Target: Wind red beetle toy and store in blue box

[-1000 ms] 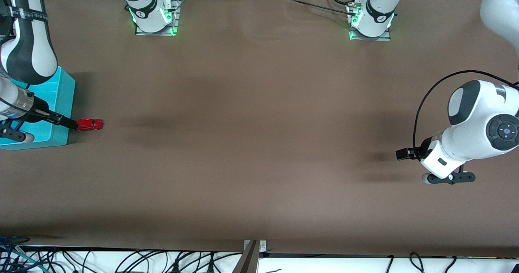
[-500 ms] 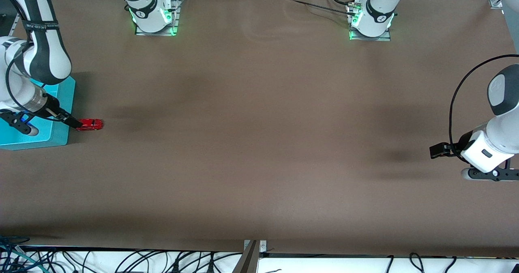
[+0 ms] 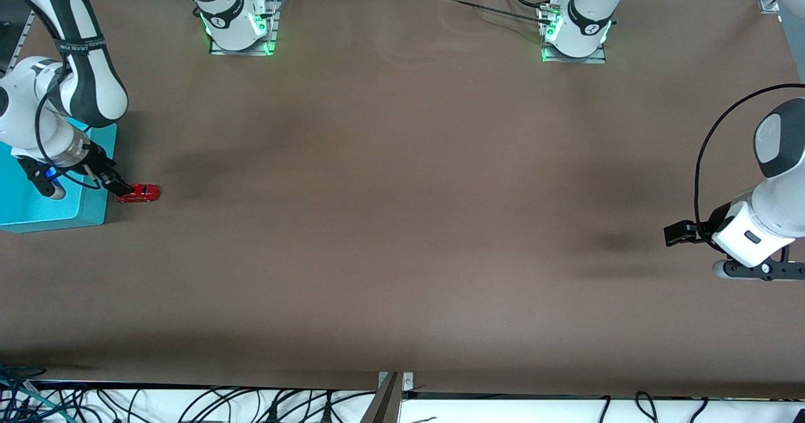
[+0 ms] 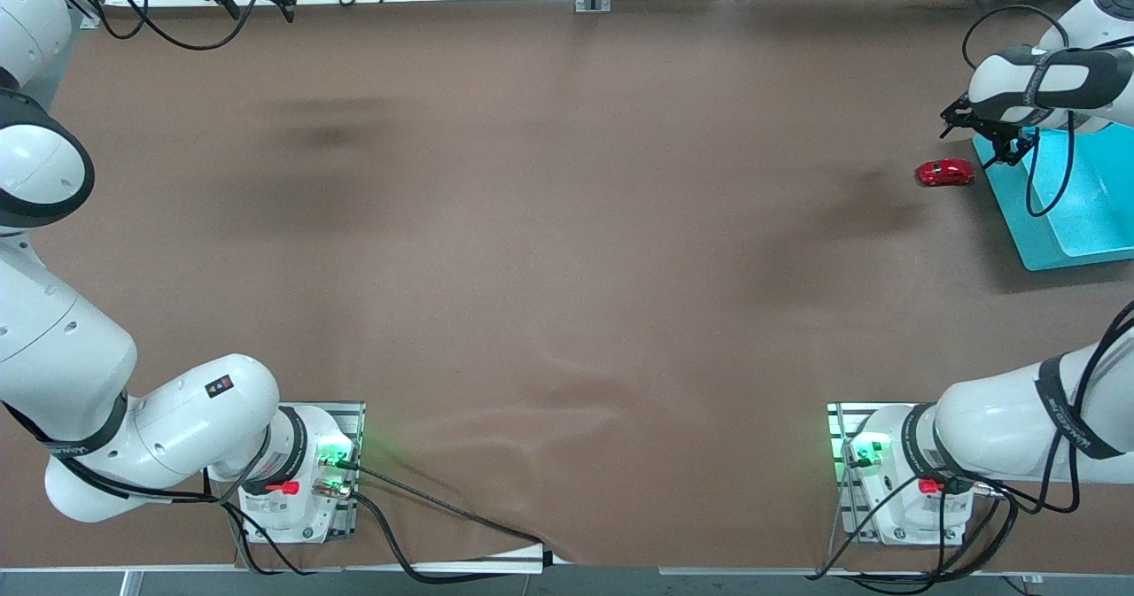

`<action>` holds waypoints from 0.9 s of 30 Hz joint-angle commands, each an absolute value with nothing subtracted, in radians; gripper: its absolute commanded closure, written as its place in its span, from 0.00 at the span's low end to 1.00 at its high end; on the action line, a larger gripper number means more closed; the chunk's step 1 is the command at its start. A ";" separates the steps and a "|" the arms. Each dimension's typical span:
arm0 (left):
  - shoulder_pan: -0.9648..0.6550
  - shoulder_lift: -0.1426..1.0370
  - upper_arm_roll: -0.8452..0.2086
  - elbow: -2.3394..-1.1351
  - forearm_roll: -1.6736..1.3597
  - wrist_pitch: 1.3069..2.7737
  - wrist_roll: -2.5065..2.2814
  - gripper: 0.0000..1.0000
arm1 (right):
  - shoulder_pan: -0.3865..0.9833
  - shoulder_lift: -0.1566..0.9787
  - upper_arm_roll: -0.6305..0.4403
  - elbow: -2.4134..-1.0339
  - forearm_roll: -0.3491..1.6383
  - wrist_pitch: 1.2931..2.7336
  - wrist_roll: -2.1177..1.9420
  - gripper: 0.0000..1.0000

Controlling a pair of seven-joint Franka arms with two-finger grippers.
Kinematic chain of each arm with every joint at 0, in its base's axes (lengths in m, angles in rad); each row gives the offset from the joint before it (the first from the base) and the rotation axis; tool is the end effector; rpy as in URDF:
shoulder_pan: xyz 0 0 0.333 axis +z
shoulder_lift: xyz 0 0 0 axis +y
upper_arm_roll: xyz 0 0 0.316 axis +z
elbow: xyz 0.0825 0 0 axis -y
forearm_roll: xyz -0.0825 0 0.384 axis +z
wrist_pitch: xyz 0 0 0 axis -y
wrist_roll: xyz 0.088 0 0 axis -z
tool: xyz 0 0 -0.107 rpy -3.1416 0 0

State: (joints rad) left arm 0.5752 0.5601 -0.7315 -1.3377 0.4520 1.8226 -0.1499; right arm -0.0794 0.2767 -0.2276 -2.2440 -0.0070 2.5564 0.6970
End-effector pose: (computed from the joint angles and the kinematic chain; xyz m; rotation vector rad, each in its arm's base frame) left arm 0.7007 0.0378 0.4700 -3.0693 0.0249 -0.1120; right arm 0.5228 -0.1662 0.2502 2.7153 -1.4633 0.0840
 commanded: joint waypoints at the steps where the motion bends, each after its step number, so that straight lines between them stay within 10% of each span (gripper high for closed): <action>1: 0.560 0.535 -0.726 -1.328 0.459 1.807 -0.153 0.00 | -0.101 0.305 -0.225 -2.253 -0.014 2.615 0.784 0.00; 27: 0.529 0.512 -0.712 -1.324 0.460 1.807 -0.155 0.00 | -0.112 0.423 -0.215 -2.227 -0.020 2.753 0.854 0.00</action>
